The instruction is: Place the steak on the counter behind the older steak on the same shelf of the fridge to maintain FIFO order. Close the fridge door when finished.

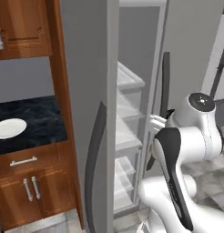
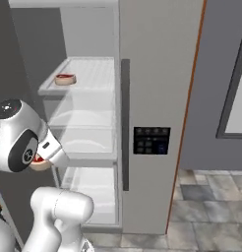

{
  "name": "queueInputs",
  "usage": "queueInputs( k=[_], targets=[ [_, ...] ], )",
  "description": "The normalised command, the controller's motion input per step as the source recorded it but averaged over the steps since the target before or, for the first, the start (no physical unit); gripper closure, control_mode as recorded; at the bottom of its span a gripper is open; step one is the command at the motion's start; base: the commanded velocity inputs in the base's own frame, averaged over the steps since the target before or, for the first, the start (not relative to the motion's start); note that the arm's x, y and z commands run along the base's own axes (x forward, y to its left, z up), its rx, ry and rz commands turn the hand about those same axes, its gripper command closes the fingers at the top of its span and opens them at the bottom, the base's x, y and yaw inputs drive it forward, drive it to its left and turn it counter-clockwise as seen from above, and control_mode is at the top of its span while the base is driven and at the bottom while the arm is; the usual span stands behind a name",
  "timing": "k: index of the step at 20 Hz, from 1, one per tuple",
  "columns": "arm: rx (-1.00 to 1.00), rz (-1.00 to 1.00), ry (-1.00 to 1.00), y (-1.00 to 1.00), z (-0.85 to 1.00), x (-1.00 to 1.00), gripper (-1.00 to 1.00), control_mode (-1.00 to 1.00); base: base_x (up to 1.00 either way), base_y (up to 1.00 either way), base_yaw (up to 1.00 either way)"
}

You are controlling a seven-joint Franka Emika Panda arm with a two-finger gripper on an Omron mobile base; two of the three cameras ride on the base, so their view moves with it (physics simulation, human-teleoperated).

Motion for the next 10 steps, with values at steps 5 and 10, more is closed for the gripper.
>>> queueInputs(
  k=[5,10],
  targets=[
    [0.0,0.0,0.0,0.0,0.0,0.0,1.0,1.0,0.59,-0.26,0.33],
    [0.0,0.0,0.0,0.0,0.0,0.0,1.0,1.0,0.32,-0.39,0.34]
  ],
)
